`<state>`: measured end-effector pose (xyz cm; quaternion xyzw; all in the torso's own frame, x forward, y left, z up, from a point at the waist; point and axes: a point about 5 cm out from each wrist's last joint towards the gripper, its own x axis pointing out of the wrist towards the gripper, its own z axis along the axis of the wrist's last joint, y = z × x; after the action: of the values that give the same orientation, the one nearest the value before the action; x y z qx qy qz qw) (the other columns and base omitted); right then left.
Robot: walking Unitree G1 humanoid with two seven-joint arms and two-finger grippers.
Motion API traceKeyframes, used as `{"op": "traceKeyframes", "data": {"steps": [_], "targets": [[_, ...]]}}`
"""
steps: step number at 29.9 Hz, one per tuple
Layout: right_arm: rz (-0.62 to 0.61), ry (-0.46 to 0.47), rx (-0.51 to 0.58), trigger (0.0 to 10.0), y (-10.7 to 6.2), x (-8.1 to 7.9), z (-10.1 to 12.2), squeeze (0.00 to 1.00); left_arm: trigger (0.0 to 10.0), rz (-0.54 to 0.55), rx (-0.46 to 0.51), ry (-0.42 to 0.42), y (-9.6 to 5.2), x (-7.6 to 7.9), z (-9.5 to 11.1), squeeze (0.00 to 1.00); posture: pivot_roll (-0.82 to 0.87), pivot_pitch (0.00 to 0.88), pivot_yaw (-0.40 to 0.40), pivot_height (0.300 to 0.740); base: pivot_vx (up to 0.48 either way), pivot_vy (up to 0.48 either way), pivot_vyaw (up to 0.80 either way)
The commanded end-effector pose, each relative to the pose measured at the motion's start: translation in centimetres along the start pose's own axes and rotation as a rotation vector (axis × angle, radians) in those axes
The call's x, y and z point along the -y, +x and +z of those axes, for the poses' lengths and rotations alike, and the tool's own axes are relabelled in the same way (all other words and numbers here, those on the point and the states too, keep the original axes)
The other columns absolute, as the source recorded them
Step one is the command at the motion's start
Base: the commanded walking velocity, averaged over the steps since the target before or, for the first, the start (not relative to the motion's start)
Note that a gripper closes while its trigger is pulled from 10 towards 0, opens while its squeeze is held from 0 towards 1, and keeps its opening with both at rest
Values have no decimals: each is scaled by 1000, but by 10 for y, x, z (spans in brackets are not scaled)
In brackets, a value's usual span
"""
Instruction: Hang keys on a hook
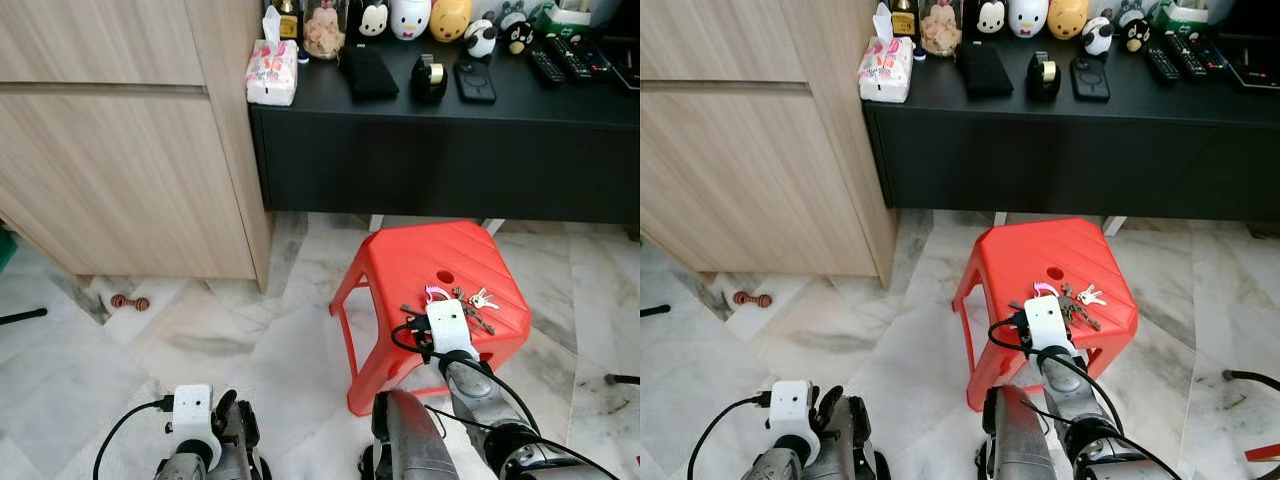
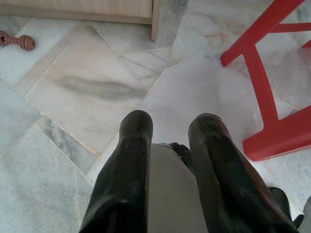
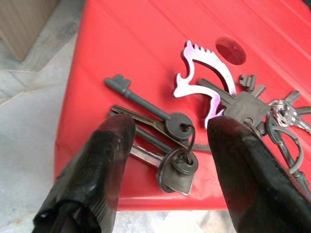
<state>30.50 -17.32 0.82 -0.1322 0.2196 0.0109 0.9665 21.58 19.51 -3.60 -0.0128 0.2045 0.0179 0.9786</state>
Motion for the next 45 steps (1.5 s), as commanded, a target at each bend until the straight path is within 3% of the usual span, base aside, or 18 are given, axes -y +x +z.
{"op": "traceKeyframes", "data": {"steps": [1, 27, 28, 29, 45], "targets": [[-24, -10, -44, 10000, -2, 5, -9, 0, 10000, 6, -25, -14, -5, 1, -8, 0, -20, 224, -63, 597, 0, 0, 0], [-46, -28, -126, 10000, -8, 2, -27, 0, 10000, 3, -36, -4, -3, 2, -7, 0, -18, 224, -57, 597, 0, 0, 0], [-43, -28, -129, 3765, -8, 1, -28, 0, 10000, 4, -36, -4, -2, 1, -6, 0, -19, 223, -58, 597, 0, 0, 0], [-41, -31, -132, 39, -8, 0, -29, 0, 10000, 5, -36, -4, -2, 1, -6, 0, -18, 224, -58, 597, 0, 0, 0], [-39, -36, -143, 0, -9, 0, -30, 0, 10000, 6, -37, -4, -2, 1, -6, 0, -16, 224, -59, 597, 0, 0, 0]]}}
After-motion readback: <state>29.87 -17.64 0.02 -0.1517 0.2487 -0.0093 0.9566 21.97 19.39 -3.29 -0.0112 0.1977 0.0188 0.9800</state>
